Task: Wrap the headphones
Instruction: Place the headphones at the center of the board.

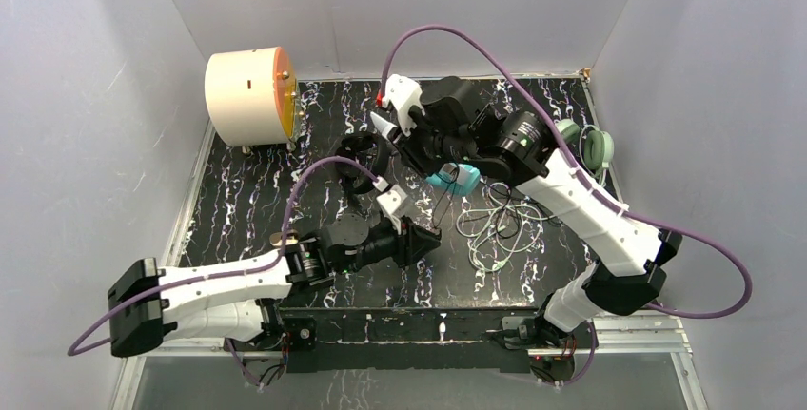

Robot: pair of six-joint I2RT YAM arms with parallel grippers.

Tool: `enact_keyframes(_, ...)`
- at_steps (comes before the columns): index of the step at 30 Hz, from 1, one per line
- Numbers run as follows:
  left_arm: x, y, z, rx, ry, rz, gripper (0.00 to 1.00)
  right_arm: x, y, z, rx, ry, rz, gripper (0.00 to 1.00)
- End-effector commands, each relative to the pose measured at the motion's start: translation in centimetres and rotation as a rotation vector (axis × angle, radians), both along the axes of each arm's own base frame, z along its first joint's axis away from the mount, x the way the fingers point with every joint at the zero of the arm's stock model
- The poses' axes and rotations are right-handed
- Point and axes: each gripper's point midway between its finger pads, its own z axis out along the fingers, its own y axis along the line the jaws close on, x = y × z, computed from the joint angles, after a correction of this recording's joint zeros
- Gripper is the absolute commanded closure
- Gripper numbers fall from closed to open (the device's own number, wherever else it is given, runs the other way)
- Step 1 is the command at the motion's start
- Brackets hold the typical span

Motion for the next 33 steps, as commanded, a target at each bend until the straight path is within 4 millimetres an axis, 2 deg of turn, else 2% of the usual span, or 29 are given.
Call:
enact_keyframes(1,-1.4,1.9,0.4,0.047,0.097,0.008,1.00,1.0,-1.6,4.1,0.098,-0.107,-0.024,1.00)
enact_keyframes(5,-1.4,4.0,0.4,0.074,0.121,0.063,1.00,0.8,-2.1,3.7,0.112,-0.075,-0.001,1.00)
enact_keyframes(9,-0.5,6.9,0.0,0.145,0.135,0.181,1.00,0.0,-2.3,3.3,0.143,-0.021,0.057,1.00)
enact_keyframes(16,1.2,11.6,-0.4,0.242,0.164,0.399,1.00,-2.6,-2.5,2.2,0.190,0.082,0.168,1.00)
enact_keyframes(18,1.3,12.2,-0.2,0.253,0.167,0.423,1.00,-3.8,-2.4,1.9,0.218,0.125,0.205,1.00)
enact_keyframes(21,0.9,12.4,0.2,0.267,0.178,0.409,1.00,-5.3,-2.0,1.6,0.264,0.201,0.238,1.00)
enact_keyframes(25,-0.3,13.1,-0.6,0.345,0.249,0.393,1.00,-6.3,-1.7,0.2,0.329,0.362,0.282,1.00)
enact_keyframes(29,-1.9,14.7,-2.9,0.421,0.362,0.414,1.00,-5.6,-2.7,-1.5,0.424,0.544,0.318,1.00)
enact_keyframes(33,-3.6,15.6,-5.0,0.452,0.460,0.407,1.00,-6.1,-3.1,-4.0,0.508,0.801,0.401,1.00)
